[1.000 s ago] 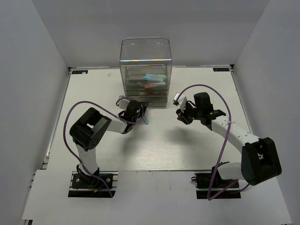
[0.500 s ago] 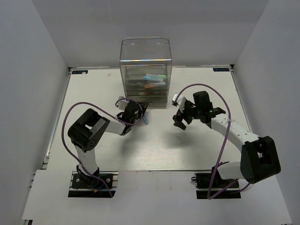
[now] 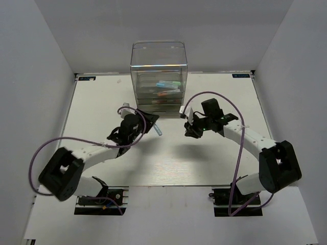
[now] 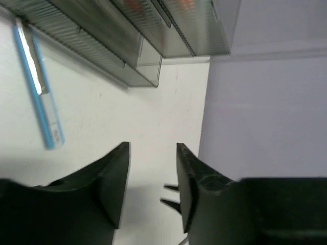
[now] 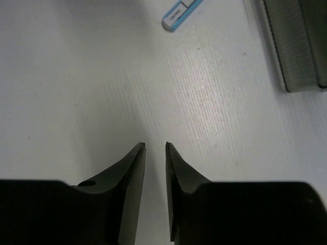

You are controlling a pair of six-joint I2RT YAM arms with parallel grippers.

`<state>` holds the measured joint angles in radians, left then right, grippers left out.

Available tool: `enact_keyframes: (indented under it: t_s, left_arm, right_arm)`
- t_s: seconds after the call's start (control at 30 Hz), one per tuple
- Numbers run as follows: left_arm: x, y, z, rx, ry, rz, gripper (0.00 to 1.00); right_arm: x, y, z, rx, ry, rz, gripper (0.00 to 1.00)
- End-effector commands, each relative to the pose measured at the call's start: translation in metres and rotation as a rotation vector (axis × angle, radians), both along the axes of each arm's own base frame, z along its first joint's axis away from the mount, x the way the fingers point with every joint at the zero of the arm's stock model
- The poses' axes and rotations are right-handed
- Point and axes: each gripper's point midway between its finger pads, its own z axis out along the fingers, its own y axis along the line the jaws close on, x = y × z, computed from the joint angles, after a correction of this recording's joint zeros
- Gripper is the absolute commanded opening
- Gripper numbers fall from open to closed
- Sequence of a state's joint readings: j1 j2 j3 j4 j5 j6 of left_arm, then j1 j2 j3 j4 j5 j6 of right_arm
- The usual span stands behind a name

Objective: Sort the stationery into containers
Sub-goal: Pick up the pen from the center of the board.

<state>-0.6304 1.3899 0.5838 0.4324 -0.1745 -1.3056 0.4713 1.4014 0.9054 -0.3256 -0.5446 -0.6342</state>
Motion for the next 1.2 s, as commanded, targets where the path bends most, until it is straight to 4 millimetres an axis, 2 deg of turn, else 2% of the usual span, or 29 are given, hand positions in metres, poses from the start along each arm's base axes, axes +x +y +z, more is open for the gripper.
enact_keyframes:
  t_s: [0.0, 0.03, 0.07, 0.1, 0.13, 0.17, 0.2, 0.27, 0.3, 0.33, 0.37, 0.4, 0.43, 0.47, 0.5, 0.63, 0.73, 1.0, 1.17]
  left_arm:
    - [-0.045, 0.032, -0.02, 0.206, 0.116, -0.064, 0.53]
    - [-0.052, 0.04, -0.018, 0.219, 0.129, -0.056, 0.57]
    - [-0.063, 0.051, -0.007, 0.215, 0.112, -0.041, 0.59]
    - [-0.071, 0.059, -0.007, 0.227, 0.122, -0.032, 0.62]
    - [-0.086, 0.073, -0.021, 0.261, 0.176, -0.015, 0.65]
    - [-0.093, 0.078, -0.019, 0.249, 0.178, -0.01, 0.67]
    - [-0.099, 0.088, -0.003, 0.218, 0.136, 0.025, 0.67]
    - [-0.117, 0.105, -0.017, 0.207, 0.2, 0.069, 0.72]
    - [-0.126, 0.115, -0.014, 0.181, 0.202, 0.097, 0.72]
    - [-0.131, 0.12, -0.015, 0.173, 0.207, 0.112, 0.72]
    - [-0.135, 0.125, -0.017, 0.169, 0.212, 0.126, 0.72]
    - [-0.139, 0.13, -0.008, 0.142, 0.182, 0.142, 0.72]
    - [-0.145, 0.137, -0.014, 0.156, 0.204, 0.155, 0.72]
    - [-0.146, 0.141, -0.014, 0.153, 0.204, 0.169, 0.72]
    - [-0.149, 0.142, -0.009, 0.148, 0.199, 0.17, 0.72]
    - [-0.157, 0.15, -0.015, 0.172, 0.231, 0.183, 0.73]
    - [-0.158, 0.149, -0.015, 0.176, 0.242, 0.175, 0.73]
    - [-0.156, 0.148, -0.011, 0.186, 0.253, 0.175, 0.73]
    - [-0.156, 0.145, -0.01, 0.181, 0.246, 0.166, 0.73]
  right_arm:
    - [-0.005, 0.027, 0.006, -0.007, 0.014, 0.043, 0.28]
    - [-0.006, 0.032, 0.002, -0.017, 0.025, 0.044, 0.28]
    - [-0.004, 0.039, -0.001, -0.037, 0.04, 0.017, 0.32]
    - [0.003, 0.047, 0.006, -0.026, 0.026, 0.007, 0.36]
    - [-0.002, 0.057, 0.003, -0.042, 0.033, 0.013, 0.38]
    - [0.002, 0.065, -0.007, -0.063, 0.083, -0.009, 0.38]
    - [0.009, 0.072, -0.001, -0.064, 0.085, -0.04, 0.42]
    - [0.014, 0.089, -0.01, -0.083, 0.127, -0.084, 0.47]
    - [0.029, 0.097, -0.001, -0.074, 0.095, -0.142, 0.47]
    - [0.029, 0.107, -0.006, -0.075, 0.093, -0.139, 0.49]
    - [0.035, 0.107, -0.015, -0.098, 0.101, -0.188, 0.5]
    - [0.042, 0.12, -0.009, -0.071, 0.091, -0.211, 0.52]
    - [0.043, 0.125, -0.011, -0.077, 0.094, -0.233, 0.52]
    - [0.042, 0.129, -0.023, -0.099, 0.111, -0.242, 0.52]
    - [0.046, 0.135, -0.018, -0.082, 0.105, -0.266, 0.52]
    - [0.042, 0.149, -0.031, -0.098, 0.094, -0.285, 0.52]
    - [0.048, 0.158, -0.04, -0.113, 0.069, -0.352, 0.53]
    - [0.069, 0.158, -0.046, -0.139, -0.032, -0.467, 0.55]
    - [0.073, 0.157, -0.059, -0.164, -0.04, -0.47, 0.55]
